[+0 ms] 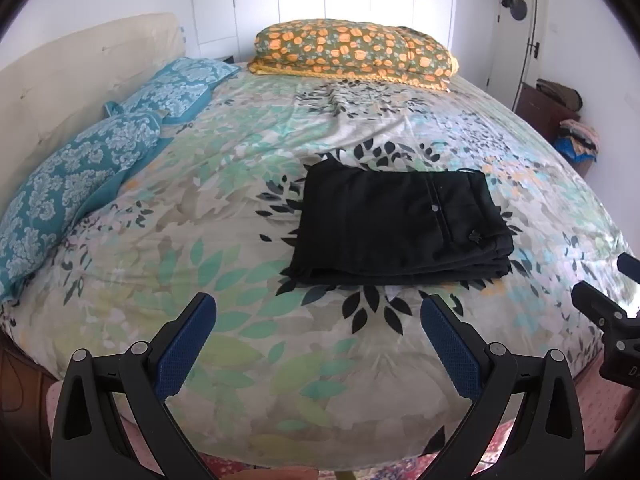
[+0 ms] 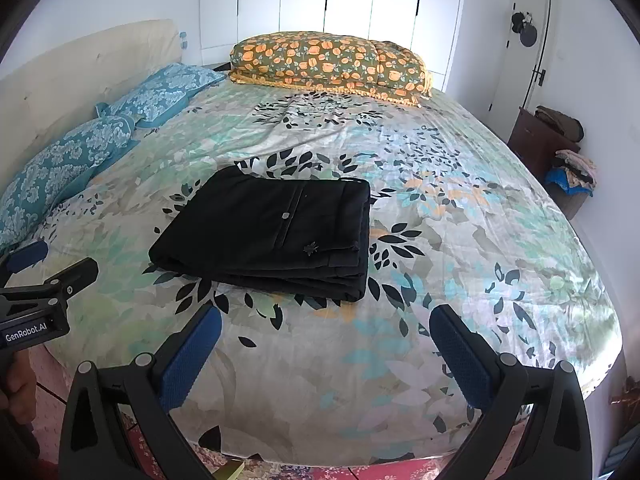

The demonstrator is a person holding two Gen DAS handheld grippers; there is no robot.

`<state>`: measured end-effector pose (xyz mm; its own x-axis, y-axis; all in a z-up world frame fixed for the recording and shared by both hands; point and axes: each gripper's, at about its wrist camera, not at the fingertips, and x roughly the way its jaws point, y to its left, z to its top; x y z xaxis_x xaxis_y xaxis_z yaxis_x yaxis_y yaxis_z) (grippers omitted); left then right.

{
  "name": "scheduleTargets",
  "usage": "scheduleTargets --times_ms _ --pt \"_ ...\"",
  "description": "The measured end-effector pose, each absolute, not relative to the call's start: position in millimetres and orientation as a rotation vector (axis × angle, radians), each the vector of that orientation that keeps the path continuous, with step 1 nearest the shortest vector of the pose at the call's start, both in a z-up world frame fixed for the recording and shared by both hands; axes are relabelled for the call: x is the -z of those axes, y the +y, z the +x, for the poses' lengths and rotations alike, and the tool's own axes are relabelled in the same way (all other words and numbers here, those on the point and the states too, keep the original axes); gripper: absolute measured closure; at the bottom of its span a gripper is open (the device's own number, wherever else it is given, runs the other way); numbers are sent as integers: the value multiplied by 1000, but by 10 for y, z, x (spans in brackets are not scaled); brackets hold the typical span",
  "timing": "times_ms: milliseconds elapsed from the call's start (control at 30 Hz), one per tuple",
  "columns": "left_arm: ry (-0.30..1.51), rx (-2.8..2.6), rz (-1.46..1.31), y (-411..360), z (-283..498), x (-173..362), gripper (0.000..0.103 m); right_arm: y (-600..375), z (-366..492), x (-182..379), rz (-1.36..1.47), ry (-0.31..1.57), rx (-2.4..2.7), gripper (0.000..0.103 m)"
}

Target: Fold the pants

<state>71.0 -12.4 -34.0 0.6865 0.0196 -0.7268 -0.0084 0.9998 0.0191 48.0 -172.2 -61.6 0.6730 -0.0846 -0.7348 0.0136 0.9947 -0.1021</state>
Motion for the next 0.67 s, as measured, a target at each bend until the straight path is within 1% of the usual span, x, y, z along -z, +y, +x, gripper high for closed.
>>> scheduleTargets --times_ms 667 --pt "829 -21 3 -119 717 387 1 -1714 488 674 -112 842 51 0"
